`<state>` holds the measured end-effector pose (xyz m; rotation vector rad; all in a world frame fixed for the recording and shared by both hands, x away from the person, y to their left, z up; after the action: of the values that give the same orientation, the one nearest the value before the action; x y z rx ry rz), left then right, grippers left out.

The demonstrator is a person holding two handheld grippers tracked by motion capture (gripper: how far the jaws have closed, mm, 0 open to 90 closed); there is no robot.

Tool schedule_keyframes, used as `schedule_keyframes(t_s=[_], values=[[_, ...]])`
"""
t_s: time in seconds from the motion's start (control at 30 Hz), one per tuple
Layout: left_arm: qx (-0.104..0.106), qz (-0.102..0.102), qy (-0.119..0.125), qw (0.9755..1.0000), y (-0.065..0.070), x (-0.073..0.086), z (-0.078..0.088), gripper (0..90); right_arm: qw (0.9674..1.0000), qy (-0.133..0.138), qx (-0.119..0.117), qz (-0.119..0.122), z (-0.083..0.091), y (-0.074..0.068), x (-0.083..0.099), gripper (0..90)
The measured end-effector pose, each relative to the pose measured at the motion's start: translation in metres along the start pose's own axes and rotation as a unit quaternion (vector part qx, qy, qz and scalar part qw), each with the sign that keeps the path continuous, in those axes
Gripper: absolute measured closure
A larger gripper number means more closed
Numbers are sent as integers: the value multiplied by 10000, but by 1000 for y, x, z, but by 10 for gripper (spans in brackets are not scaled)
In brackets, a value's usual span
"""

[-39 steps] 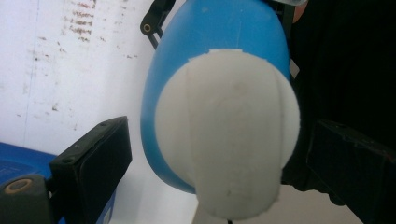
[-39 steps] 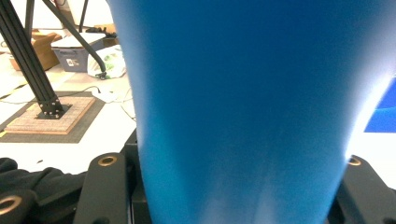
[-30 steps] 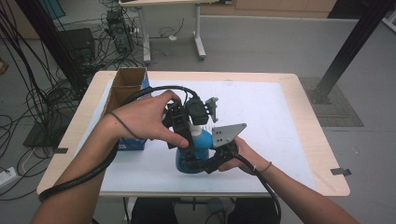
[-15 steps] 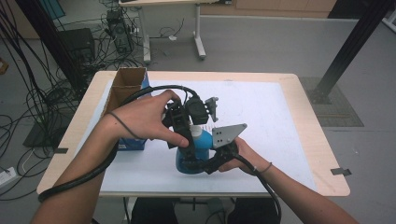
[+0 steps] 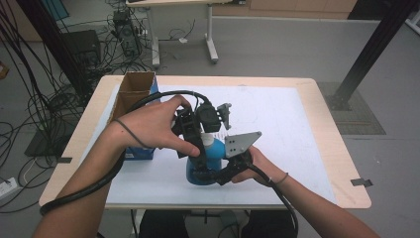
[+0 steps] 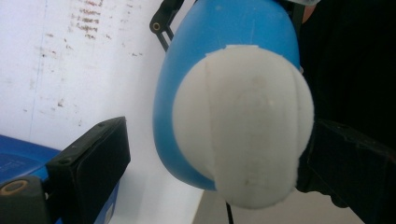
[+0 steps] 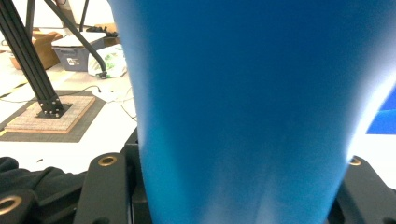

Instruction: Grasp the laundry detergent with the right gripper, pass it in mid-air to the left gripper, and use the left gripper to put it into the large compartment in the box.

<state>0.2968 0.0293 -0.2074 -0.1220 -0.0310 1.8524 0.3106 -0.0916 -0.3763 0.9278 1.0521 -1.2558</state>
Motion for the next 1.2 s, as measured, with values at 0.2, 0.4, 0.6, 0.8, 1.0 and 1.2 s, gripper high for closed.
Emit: schedule_keyframes(t_s=[0.2, 0.4, 0.6, 0.8, 1.0, 1.2], values=[[-13, 40, 23, 10000, 0, 1, 1, 57, 10000, -17, -13, 26, -1, 0, -1, 418], [-40, 20, 10, 10000, 0, 2, 2, 60, 10000, -19, -33, 33, -2, -1, -1, 418], [-49, 15, 3, 10000, 0, 3, 2, 62, 10000, -34, -46, 39, -3, -1, -1, 418], [-56, 20, 5, 10000, 0, 3, 2, 62, 10000, -27, -39, 39, -3, -2, -1, 419], [-58, 28, -18, 10000, 1, 3, 3, 62, 10000, -51, -40, 54, -3, -2, -1, 419], [-73, 52, 8, 10000, 2, 2, 3, 62, 9999, -58, -52, 75, -3, -3, -1, 419]])
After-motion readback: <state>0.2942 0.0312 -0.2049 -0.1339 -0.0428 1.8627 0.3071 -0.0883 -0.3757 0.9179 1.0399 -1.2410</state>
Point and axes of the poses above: each handheld gripper's, and its own axes: z roughly backward along the jaws, x roughly out of its underside, y roughly to its right, the point moved 1 cm from there along -z, roughly forward along the jaws, and after that the axes turned 4 degrees about -x, right-handed, at the moved point
